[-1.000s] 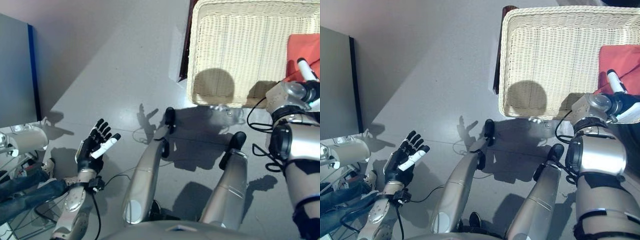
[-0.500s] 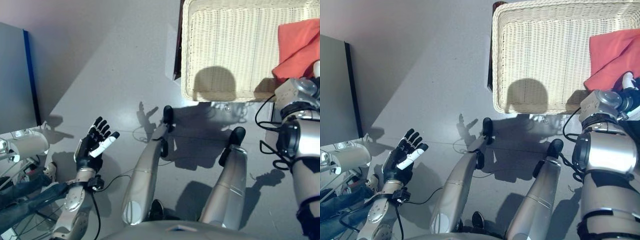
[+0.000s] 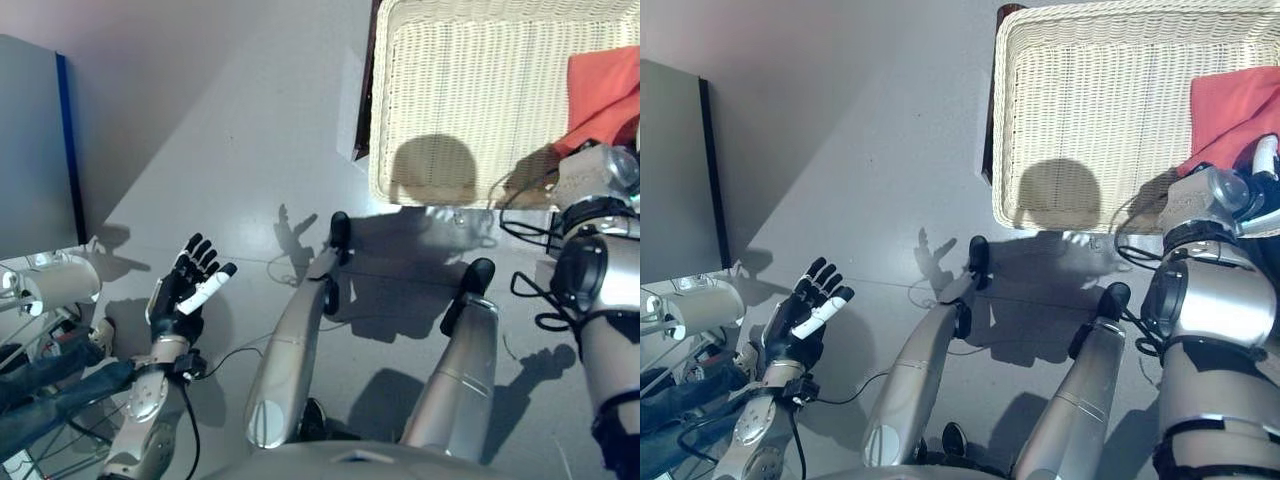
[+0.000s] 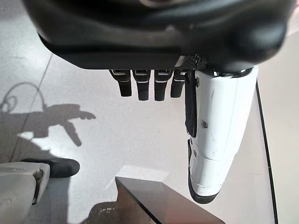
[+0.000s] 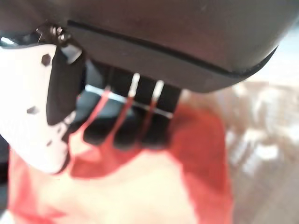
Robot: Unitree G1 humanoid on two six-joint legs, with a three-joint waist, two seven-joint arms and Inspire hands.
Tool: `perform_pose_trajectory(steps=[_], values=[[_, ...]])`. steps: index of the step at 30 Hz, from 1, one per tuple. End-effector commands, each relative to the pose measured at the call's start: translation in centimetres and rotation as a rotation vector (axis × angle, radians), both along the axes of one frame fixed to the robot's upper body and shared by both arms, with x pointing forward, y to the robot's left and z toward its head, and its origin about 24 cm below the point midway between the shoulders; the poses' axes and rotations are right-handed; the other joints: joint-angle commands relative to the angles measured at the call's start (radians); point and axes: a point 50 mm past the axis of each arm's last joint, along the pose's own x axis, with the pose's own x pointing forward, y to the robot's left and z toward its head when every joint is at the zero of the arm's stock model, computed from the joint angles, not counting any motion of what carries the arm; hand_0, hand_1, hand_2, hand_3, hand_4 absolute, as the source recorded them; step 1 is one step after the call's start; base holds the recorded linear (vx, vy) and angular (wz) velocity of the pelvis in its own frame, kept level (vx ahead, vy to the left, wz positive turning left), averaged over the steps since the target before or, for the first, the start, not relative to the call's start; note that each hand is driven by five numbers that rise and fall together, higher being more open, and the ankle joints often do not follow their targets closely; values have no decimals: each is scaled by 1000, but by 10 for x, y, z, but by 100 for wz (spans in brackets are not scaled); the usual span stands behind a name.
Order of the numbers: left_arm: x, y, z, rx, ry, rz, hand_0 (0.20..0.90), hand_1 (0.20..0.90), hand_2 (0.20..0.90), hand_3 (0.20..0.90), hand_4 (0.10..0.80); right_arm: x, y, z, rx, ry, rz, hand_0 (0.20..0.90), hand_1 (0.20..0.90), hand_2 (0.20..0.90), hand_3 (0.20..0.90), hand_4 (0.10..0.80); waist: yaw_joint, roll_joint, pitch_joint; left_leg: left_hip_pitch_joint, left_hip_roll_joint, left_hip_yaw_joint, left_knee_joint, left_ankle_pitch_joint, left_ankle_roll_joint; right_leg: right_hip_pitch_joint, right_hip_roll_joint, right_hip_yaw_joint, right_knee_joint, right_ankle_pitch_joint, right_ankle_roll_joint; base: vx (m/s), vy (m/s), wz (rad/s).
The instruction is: Pick up the clothes and place them into the washing machine
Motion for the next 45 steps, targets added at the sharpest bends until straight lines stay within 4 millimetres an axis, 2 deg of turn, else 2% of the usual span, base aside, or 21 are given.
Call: perform_pose_trajectory(steps=[1, 2, 3, 4, 6, 8, 10, 13, 17, 18, 19, 22, 23, 24, 26, 34, 38, 45], values=[[-12, 28, 3, 42, 3, 101, 900, 900, 900, 900, 800, -13, -16, 11, -160, -16, -78, 200, 200, 200, 200, 300, 2, -17, -61, 1, 47, -11, 2, -81, -82, -33, 19, 9, -94, 97, -34, 110, -23, -9], [-12, 28, 2, 40, 6, 98, 900, 900, 900, 900, 800, -13, -16, 12, -172, 2, -83, 411, 411, 411, 411, 451, 0, -16, -60, 2, 46, -11, 4, -83, -82, -32, 19, 7, -93, 94, -34, 9, -2, -10], [-13, 28, 2, 43, 6, 98, 900, 900, 900, 900, 800, -13, -15, 15, -218, 48, -86, 713, 713, 713, 713, 667, 1, -15, -54, -4, 48, -6, 4, -60, -77, -36, 19, 2, -98, 117, -39, -100, 14, -7], [-13, 28, 2, 40, 5, 99, 900, 900, 900, 900, 800, -12, -14, 17, -222, 50, -88, 900, 900, 900, 900, 800, 1, -13, -52, -4, 49, -6, 1, -56, -76, -35, 20, 2, -102, 122, -39, -105, 16, -7], [-12, 26, 4, 47, -11, 95, 900, 900, 900, 900, 800, -7, -4, 19, -329, 150, -97, 900, 900, 900, 900, 800, 0, -11, -48, -5, 48, -5, 8, -57, -75, -32, 24, 3, -105, 124, -39, -7, -5, -7], [-12, 25, 5, 46, -18, 98, 900, 900, 900, 900, 800, -5, 2, 17, -345, 157, -94, 900, 900, 900, 900, 800, -1, -11, -47, -6, 49, -5, 10, -58, -74, -30, 25, 2, -107, 125, -40, -1, 0, -2], [-12, 24, 6, 47, -28, 110, 900, 900, 900, 900, 800, 3, 23, 10, -389, 153, -80, 900, 900, 900, 900, 800, -9, -12, -41, -7, 50, -4, 14, -60, -71, -33, 29, 4, -107, 127, -41, 0, 0, 0], [-13, 24, 6, 46, -36, 132, 900, 900, 900, 900, 800, 6, 40, 2, -442, 155, -61, 900, 900, 900, 900, 800, -19, -18, -34, -11, 52, 0, 19, -63, -70, -34, 32, 4, -110, 128, -43, -6, 3, -3], [-13, 24, 5, 45, -38, 150, 900, 900, 900, 900, 800, 5, 49, -13, -442, 200, -70, 900, 900, 900, 900, 800, -25, -22, -31, -15, 53, 0, 28, -69, -70, -34, 34, 3, -103, 124, -44, 25, -3, 0], [-13, 23, 5, 47, -39, 150, 900, 900, 900, 900, 800, 5, 49, -19, -428, 226, -69, 900, 900, 900, 900, 800, -25, -24, -38, -5, 51, -5, 29, -97, -75, -27, 33, 7, -97, 97, -39, 5, -2, -4], [-13, 24, 5, 52, -38, 148, 900, 900, 900, 900, 800, 4, 47, -21, -407, 238, -71, 900, 900, 900, 900, 800, -26, -24, -33, -15, 53, -1, 28, -72, -70, -34, 34, 4, -102, 122, -44, 1, 0, -5], [-11, 24, 5, 62, -38, 141, 900, 900, 900, 900, 800, 3, 38, -24, -340, 276, -88, 900, 900, 900, 900, 800, -22, -26, -45, -10, 54, -4, 31, -100, -76, -28, 31, 7, -98, 96, -39, 32, -3, -4], [-11, 24, 5, 63, -39, 140, 900, 900, 900, 900, 800, 2, 37, -24, -339, 276, -88, 900, 900, 900, 900, 800, -22, -23, -37, -19, 56, 0, 30, -74, -71, -36, 31, 4, -103, 121, -44, -105, 15, 0], [-11, 24, 6, 65, -42, 131, 900, 900, 900, 900, 800, 0, 29, -23, -308, 298, -106, 900, 900, 900, 900, 800, -15, -20, -41, -21, 55, 1, 27, -71, -71, -38, 29, 2, -106, 125, -43, -95, 12, -2], [-11, 25, 8, 70, -46, 122, 900, 900, 900, 900, 800, 0, 26, -19, -296, 291, -105, 900, 900, 900, 900, 800, -6, -14, -45, -22, 54, 0, 26, -71, -70, -38, 28, 3, -107, 126, -42, 0, 0, 0], [-12, 26, 9, 72, -52, 127, 900, 900, 900, 900, 800, 4, 35, -3, -372, 221, -112, 900, 900, 900, 900, 800, -10, -17, -33, -18, 54, 2, 24, -64, -68, -38, 33, 8, -107, 129, -41, 0, 0, 0], [-13, 25, 8, 67, -46, 126, 900, 900, 900, 900, 800, 3, 36, -3, -383, 223, -118, 900, 900, 900, 900, 800, -14, -21, -38, -19, 55, 3, 28, -68, -68, -39, 32, 9, -105, 129, -43, 0, 0, 0], [-9, 28, 13, 98, -59, 96, 900, 900, 900, 900, 800, -2, 8, 8, -287, 213, -95, 900, 900, 900, 900, 800, 2, -10, -42, -26, 56, 4, 20, -64, -74, -47, 22, 8, -110, 130, -38, 0, 0, 0]])
